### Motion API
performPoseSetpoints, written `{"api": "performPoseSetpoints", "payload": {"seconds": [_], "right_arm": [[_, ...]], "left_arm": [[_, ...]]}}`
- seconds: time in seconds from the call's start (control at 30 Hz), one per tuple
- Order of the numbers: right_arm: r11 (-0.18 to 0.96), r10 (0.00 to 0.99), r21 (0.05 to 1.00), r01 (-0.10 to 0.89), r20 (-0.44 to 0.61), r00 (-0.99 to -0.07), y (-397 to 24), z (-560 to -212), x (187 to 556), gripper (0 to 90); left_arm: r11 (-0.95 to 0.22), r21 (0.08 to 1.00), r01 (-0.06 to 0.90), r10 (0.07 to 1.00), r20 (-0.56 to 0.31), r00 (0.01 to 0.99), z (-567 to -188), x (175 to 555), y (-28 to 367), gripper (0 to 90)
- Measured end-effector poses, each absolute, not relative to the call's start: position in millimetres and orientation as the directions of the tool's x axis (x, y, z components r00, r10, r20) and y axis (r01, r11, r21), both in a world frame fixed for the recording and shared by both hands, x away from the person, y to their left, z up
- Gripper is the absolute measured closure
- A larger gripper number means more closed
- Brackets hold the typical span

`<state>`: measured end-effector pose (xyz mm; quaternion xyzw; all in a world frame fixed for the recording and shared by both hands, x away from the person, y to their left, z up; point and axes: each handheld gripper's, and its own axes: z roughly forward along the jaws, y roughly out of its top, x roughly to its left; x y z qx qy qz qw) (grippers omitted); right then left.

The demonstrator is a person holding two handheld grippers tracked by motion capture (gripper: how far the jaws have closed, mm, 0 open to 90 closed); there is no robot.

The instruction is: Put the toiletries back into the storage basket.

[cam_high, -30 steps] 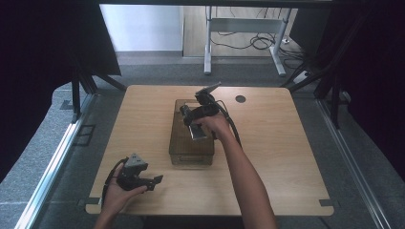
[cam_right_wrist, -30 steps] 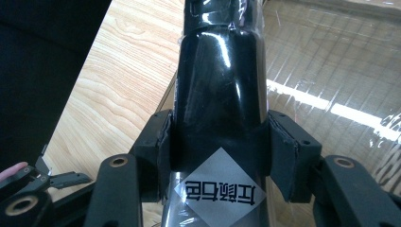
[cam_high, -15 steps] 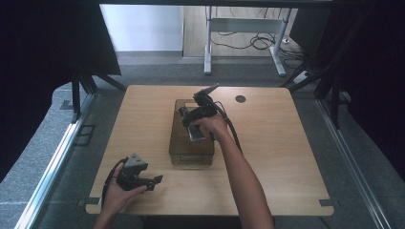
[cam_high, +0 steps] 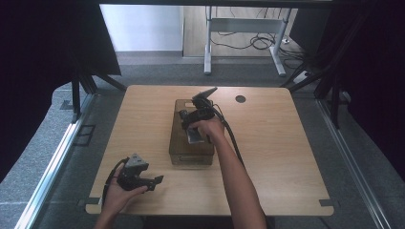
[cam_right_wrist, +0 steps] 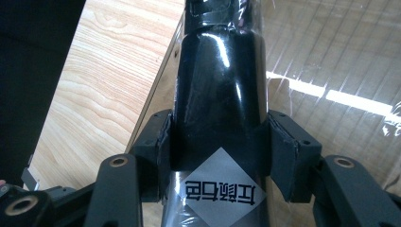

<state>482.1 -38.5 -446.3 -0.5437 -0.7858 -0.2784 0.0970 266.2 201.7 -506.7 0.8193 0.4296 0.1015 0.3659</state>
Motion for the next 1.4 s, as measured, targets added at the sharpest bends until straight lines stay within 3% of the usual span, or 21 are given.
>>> {"api": "performPoseSetpoints", "payload": {"seconds": [1.4], "right_arm": [[0.093,0.873,0.226,0.97,0.449,-0.189,-11,-484,466,46.2]], "left_arm": [[-0.345,0.709,0.615,0.768,-0.163,0.619,-501,267,205,21.2]]}}
